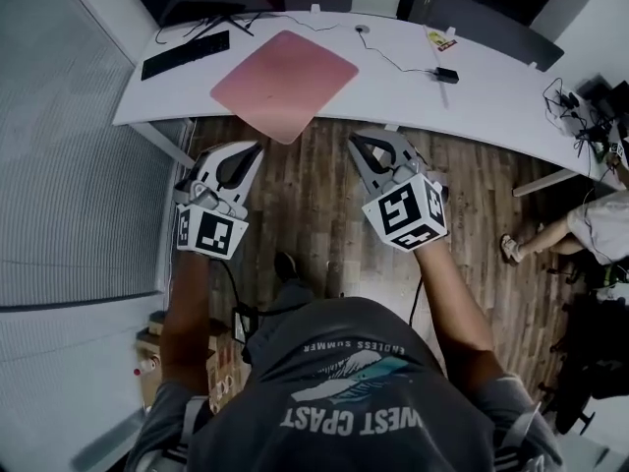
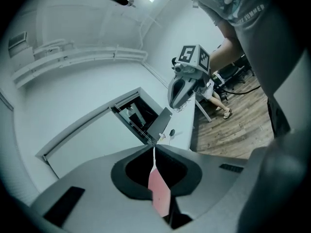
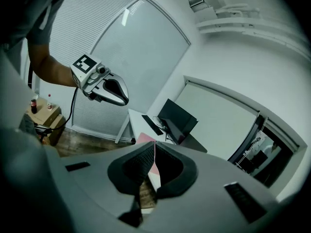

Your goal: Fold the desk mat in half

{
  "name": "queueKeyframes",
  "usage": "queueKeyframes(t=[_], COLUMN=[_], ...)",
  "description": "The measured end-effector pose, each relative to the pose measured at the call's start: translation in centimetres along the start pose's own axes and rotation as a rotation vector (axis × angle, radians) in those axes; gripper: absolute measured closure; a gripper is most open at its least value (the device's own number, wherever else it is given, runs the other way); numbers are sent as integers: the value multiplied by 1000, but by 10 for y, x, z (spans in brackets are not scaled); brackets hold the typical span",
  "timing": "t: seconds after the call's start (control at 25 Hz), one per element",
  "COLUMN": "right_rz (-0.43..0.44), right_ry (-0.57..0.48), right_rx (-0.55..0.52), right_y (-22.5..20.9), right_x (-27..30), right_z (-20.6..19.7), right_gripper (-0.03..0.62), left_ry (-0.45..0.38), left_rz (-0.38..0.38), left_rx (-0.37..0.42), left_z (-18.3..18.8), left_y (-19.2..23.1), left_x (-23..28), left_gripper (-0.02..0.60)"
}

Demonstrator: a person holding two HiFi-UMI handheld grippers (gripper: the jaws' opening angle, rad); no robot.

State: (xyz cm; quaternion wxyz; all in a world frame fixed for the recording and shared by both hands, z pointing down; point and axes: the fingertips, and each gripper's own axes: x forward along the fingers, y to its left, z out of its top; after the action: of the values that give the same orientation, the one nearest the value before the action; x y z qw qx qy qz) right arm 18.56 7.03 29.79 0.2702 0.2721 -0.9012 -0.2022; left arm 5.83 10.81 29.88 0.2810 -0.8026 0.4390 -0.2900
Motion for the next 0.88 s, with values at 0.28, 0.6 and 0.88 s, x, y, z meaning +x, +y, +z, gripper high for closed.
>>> queueKeyframes(t=[0.28, 0.6, 0.88], right_rz=[-67, -107, -112], right_ry=[45, 97, 131], right_rx=[31, 56, 43], right_y=[-22, -37, -40], right_x=[51, 103, 147], right_z=[16, 23, 34], right_gripper=[566, 565, 565], left_ry=[-63, -95, -115], left_rz=[-68, -133, -143], left_rx=[30, 40, 41], left_z=[-36, -81, -125], left_y=[53, 89, 116], left_x=[32, 58, 68], left_gripper=[555, 555, 555])
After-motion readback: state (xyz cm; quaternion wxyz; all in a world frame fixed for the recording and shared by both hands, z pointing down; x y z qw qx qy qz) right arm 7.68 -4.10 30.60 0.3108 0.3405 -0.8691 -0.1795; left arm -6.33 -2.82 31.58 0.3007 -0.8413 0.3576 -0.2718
